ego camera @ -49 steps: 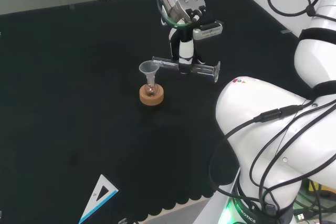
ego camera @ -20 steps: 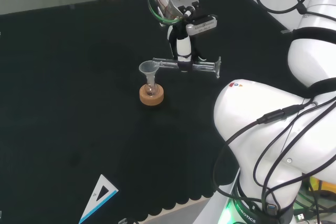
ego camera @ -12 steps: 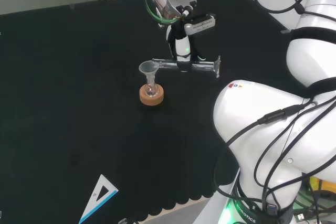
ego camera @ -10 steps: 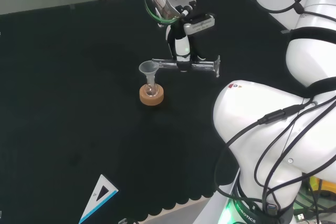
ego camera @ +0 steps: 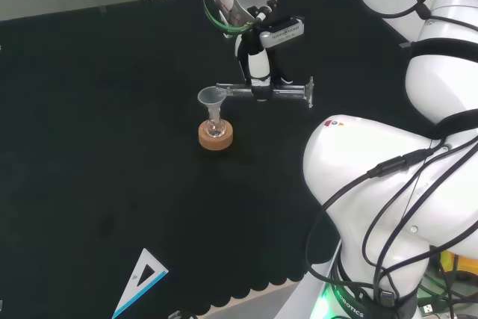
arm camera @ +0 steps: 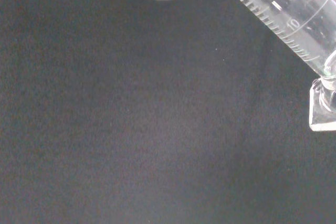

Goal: Pour the water from the graduated cylinder into the round-bottom flask.

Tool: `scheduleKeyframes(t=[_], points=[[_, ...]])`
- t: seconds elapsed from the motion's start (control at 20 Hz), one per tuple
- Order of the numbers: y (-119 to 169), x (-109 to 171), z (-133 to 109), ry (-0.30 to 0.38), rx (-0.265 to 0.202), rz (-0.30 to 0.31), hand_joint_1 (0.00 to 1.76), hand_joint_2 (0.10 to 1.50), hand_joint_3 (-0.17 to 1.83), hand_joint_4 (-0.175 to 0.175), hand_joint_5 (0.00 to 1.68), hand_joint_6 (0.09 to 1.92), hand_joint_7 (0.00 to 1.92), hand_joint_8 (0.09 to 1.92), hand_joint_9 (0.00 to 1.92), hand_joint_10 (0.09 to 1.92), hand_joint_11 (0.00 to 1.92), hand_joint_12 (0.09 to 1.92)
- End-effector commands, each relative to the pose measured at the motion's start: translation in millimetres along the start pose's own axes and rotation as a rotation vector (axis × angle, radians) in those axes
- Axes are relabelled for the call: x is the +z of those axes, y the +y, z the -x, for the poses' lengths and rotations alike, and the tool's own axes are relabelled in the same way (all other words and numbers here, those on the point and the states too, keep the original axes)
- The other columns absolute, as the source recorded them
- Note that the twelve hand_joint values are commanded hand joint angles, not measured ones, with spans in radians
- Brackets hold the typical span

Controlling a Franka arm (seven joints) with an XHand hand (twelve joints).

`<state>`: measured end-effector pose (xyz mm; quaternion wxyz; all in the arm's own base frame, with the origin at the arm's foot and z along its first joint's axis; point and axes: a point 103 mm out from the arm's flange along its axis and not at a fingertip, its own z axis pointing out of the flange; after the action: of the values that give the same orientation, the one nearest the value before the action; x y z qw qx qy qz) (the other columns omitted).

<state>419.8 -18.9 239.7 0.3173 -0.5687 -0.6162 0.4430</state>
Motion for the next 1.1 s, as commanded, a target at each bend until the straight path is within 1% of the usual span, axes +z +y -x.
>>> scheduleKeyframes(t=[0.05, 0.65, 0.9, 1.1], points=[[-0.8, -0.1, -0.3, -0.003, 0.004, -0.002, 1.15, 1.12, 0.00, -0.144, 0.98, 1.01, 1.43, 0.21, 1.55, 0.09, 1.31, 0.71], [-1.4, -1.6, -0.7, -0.012, 0.008, -0.008, 1.15, 1.12, 0.00, -0.147, 0.98, 1.02, 1.43, 0.21, 1.55, 0.09, 1.31, 0.71], [-1.3, -3.4, 0.8, -0.010, -0.003, 0.008, 1.15, 1.12, 0.00, -0.147, 0.98, 1.01, 1.43, 0.21, 1.55, 0.09, 1.31, 0.71], [-3.7, -4.2, -1.2, -0.014, 0.000, 0.017, 1.15, 1.12, 0.00, -0.147, 0.98, 1.01, 1.43, 0.21, 1.55, 0.09, 1.31, 0.71]])
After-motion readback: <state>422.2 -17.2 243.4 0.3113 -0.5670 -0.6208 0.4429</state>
